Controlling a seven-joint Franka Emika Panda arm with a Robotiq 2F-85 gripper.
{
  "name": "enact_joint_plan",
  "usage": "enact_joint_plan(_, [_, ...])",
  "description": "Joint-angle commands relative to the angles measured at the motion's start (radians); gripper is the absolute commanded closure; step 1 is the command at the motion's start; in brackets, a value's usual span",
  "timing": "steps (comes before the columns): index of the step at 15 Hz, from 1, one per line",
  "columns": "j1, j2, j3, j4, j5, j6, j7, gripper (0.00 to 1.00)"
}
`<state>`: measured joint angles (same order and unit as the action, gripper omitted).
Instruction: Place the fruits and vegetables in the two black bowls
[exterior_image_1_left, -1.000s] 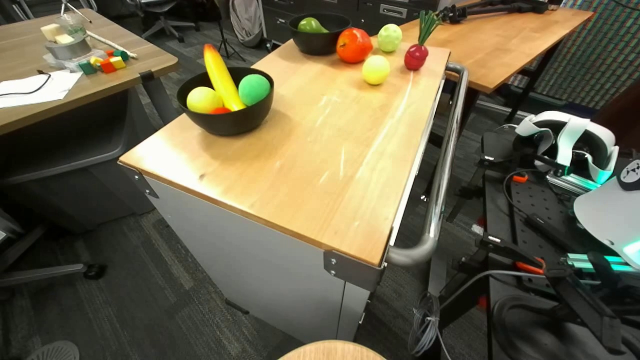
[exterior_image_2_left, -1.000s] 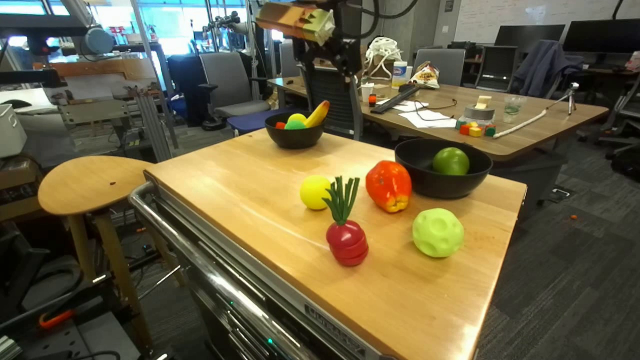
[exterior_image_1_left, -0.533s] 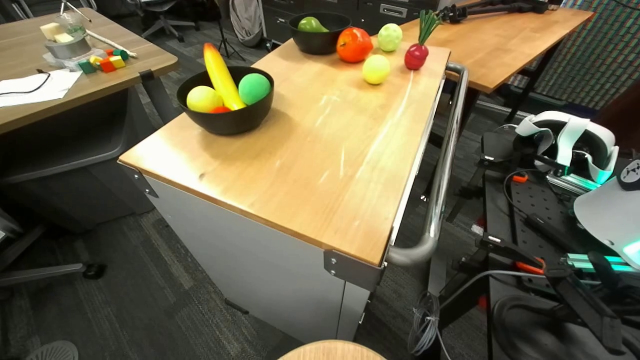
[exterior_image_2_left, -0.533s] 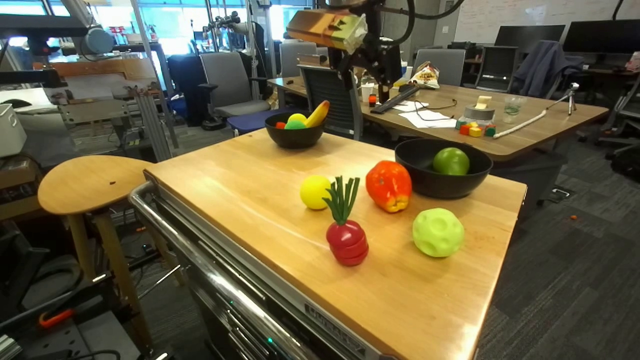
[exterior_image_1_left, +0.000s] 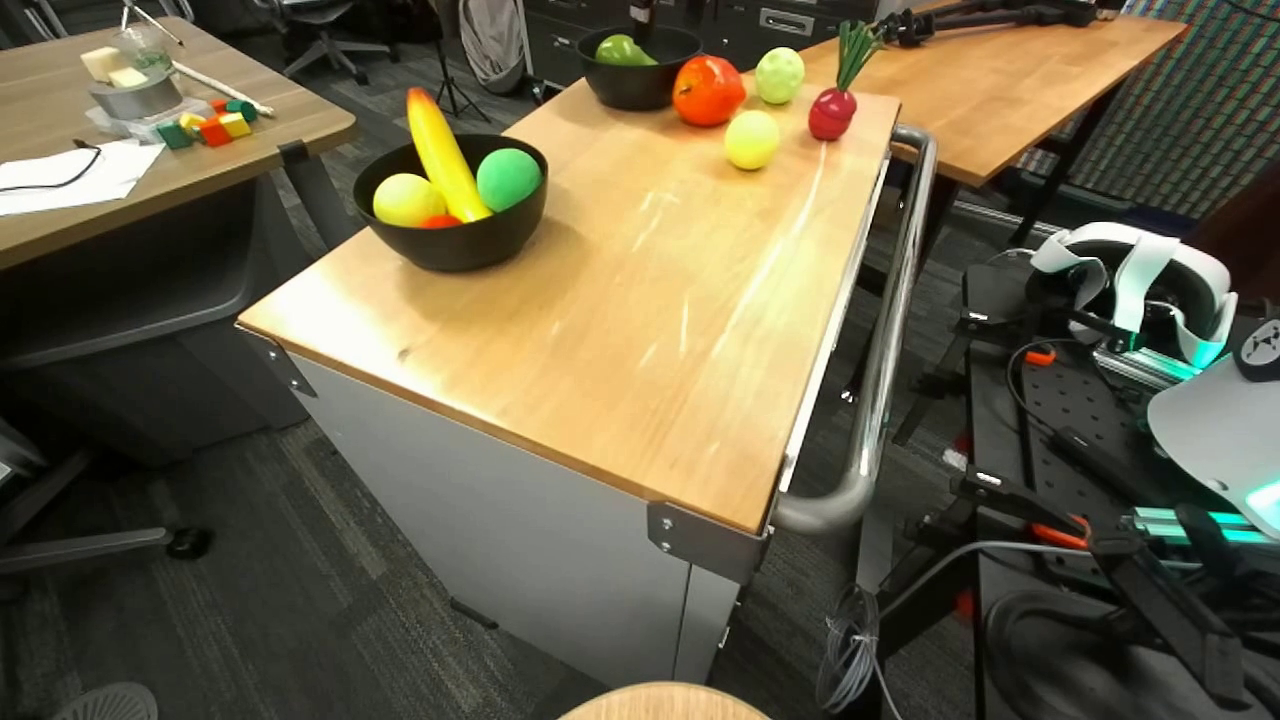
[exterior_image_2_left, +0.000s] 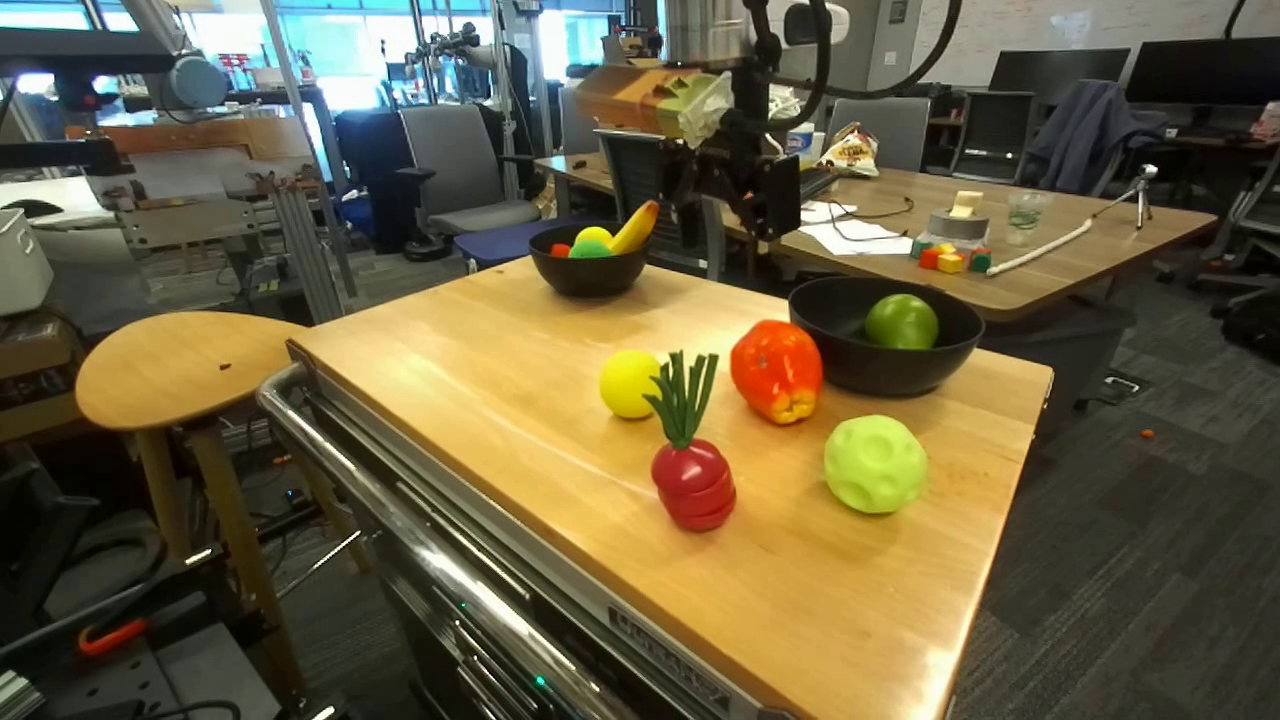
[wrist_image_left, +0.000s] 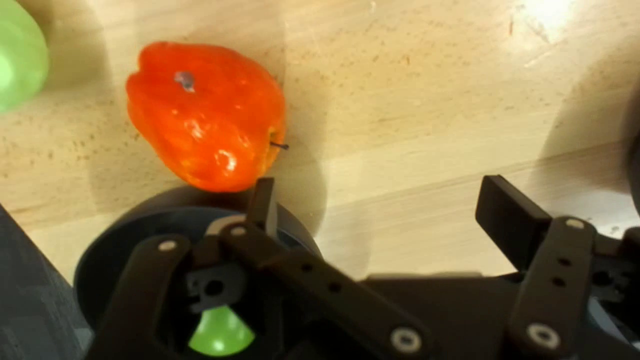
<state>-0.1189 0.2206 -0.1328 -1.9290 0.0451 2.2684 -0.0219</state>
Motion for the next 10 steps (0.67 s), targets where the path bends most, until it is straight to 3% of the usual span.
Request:
enact_joint_plan(1, [0.002, -0.014, -0.019, 0.005, -0.065, -0.058, 0.086, 0.0])
enact_joint_plan(5, [0.01, -0.007, -0.042, 0.009, -0.166, -0.081, 0.216, 0.0])
enact_joint_plan(10, [0.009, 0.059, -0.049, 0.028, -0.21, -0.087, 0.313, 0.0])
